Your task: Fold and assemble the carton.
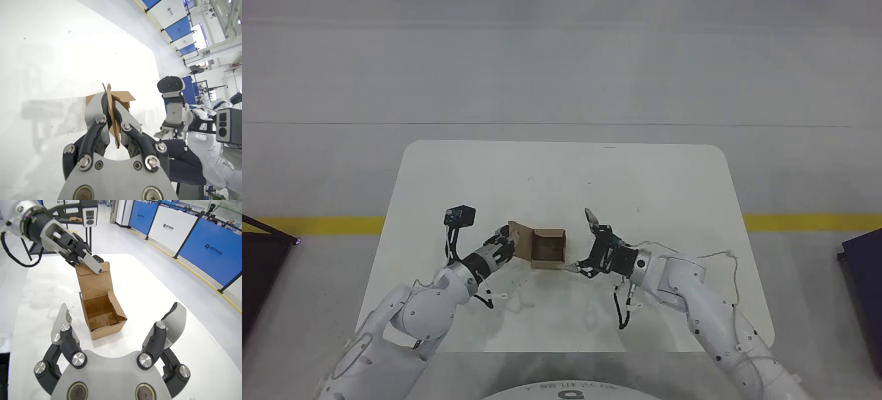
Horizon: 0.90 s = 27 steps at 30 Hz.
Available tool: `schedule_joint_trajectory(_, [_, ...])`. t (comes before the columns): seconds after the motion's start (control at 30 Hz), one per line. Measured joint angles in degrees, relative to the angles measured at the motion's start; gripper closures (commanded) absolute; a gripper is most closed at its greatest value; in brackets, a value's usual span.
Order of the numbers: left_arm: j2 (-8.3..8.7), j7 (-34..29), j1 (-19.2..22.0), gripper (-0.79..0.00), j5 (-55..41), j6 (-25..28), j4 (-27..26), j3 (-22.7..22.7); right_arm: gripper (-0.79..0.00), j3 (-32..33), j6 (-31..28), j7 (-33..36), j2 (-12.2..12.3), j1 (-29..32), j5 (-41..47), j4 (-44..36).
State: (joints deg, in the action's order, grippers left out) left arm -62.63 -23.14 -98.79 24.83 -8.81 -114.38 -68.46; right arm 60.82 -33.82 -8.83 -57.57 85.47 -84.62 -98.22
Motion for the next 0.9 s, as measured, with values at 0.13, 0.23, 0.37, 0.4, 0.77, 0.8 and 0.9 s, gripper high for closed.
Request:
schedule_joint_trajectory(0.13, [-0.02, -0.3, -0.1, 0.000, 0.0, 0.0, 0.1, 0.0, -0.785, -2.9, 3.4, 1.1, -0.9, -1.8, -1.9, 2.0])
schedule_joint_trajectory(0.23, [-0.04, -0.5, -0.1, 0.000, -0.1, 0.2, 0.2, -0.1, -0.785, -4.7, 5.3, 3.0, -1.7, -3.7, -0.5, 4.1])
schedule_joint_trajectory(0.37, [-0.06, -0.7, -0.1, 0.000, -0.2, 0.3, 0.3, -0.1, -0.785, -6.5, 7.4, 5.0, -2.7, -6.0, 1.2, 6.9])
schedule_joint_trajectory(0.4, [-0.08, -0.8, -0.1, 0.000, -0.3, 0.4, 0.3, -0.1, -0.785, -6.9, 7.9, 5.9, -2.9, -6.6, 1.8, 7.7])
schedule_joint_trajectory(0.77, [-0.16, -0.8, 0.0, 0.000, -0.3, 0.8, 0.5, -0.1, -0.785, -10.7, 9.6, 10.1, -4.6, -10.0, 0.7, 9.9])
schedule_joint_trajectory(0.8, [-0.17, -0.7, 0.0, 0.000, -0.3, 0.8, 0.5, -0.2, -0.785, -10.6, 9.8, 9.8, -4.6, -10.0, 0.7, 9.9])
schedule_joint_trajectory(0.9, [-0.18, -0.6, 0.0, 0.000, -0.1, 0.8, 0.5, -0.3, -0.785, -9.4, 10.2, 8.0, -4.5, -9.6, 1.1, 8.8])
